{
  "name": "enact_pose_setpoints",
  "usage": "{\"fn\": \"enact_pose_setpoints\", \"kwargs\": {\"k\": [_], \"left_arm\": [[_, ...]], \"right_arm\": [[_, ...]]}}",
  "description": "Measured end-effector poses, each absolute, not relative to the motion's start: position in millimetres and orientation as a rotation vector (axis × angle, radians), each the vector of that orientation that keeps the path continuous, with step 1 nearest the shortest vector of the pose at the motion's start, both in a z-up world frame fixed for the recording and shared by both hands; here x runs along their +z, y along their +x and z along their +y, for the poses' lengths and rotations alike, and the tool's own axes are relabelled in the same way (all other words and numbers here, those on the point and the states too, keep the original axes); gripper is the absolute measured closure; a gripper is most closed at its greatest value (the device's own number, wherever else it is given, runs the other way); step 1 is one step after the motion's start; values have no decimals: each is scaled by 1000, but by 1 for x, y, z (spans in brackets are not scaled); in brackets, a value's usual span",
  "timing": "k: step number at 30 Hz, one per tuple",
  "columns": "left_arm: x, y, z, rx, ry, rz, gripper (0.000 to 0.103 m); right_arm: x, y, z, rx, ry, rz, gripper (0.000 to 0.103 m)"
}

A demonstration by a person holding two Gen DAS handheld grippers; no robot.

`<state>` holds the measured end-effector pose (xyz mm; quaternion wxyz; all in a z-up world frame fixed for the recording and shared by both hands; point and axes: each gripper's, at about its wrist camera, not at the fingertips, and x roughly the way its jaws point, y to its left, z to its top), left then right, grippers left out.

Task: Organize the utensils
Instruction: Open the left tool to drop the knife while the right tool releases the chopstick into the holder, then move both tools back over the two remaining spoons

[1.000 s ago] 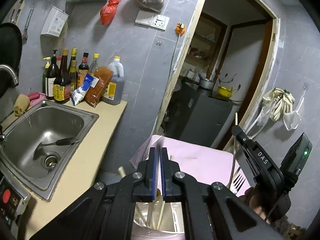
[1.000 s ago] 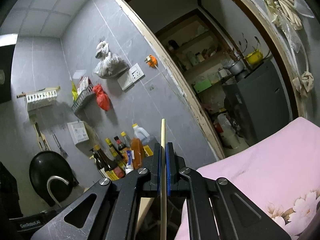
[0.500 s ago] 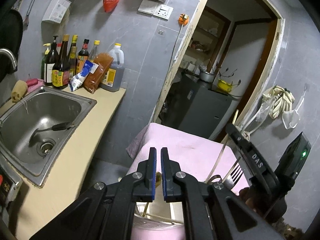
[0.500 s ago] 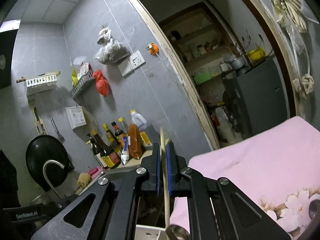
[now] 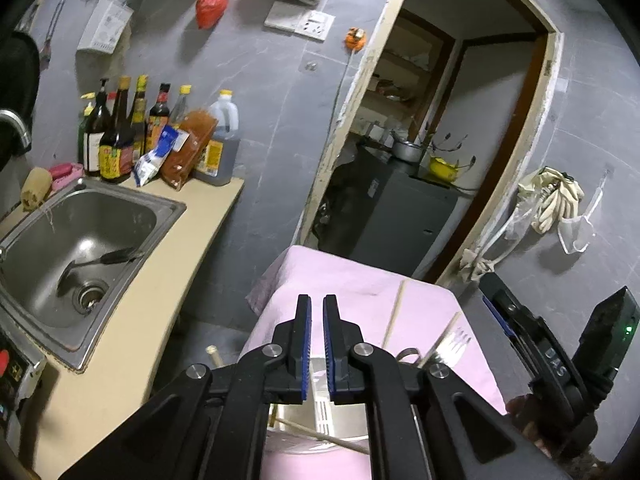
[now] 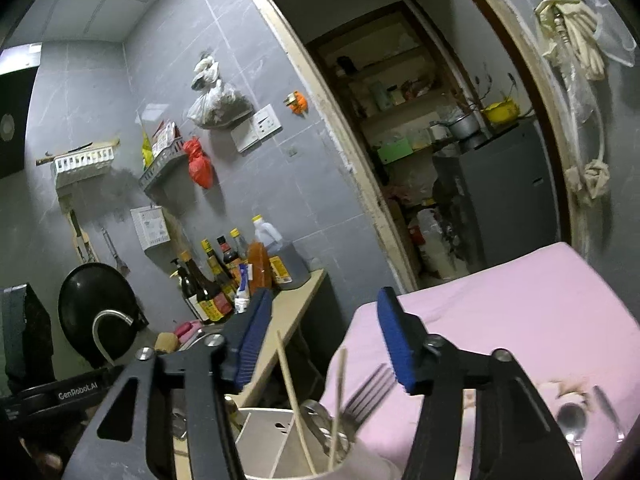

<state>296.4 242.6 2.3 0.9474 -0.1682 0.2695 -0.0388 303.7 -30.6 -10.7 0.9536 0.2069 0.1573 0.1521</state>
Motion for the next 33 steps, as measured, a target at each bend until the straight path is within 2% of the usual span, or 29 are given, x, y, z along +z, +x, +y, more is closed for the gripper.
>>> {"fn": "enact_pose_setpoints", "kwargs": {"k": [3, 5, 7, 10, 14, 17, 23, 33], "left_arm": [[11, 293, 233, -100, -334, 526, 81], [18, 289, 227, -111, -337, 499, 64], [24, 287, 222, -118, -338, 474, 53], [34, 284, 209, -134, -323, 449, 45], [45, 280, 189, -142, -284, 419, 26], [52, 277, 171, -152, -249, 403, 20], [57, 270, 130, -164, -174, 377, 7], [51, 264, 66, -199, -123, 381, 6]], "right_arm": [[0, 294, -47, 286, 408, 312, 47], [9, 285, -58, 265, 395, 299, 42], [17, 276, -69, 247, 383, 287, 38], [28, 265, -83, 216, 358, 272, 28], [42, 248, -101, 170, 299, 263, 19], [51, 236, -115, 127, 232, 255, 8], [63, 218, -148, 67, 180, 261, 5], [67, 211, -207, -8, 161, 302, 4]]}}
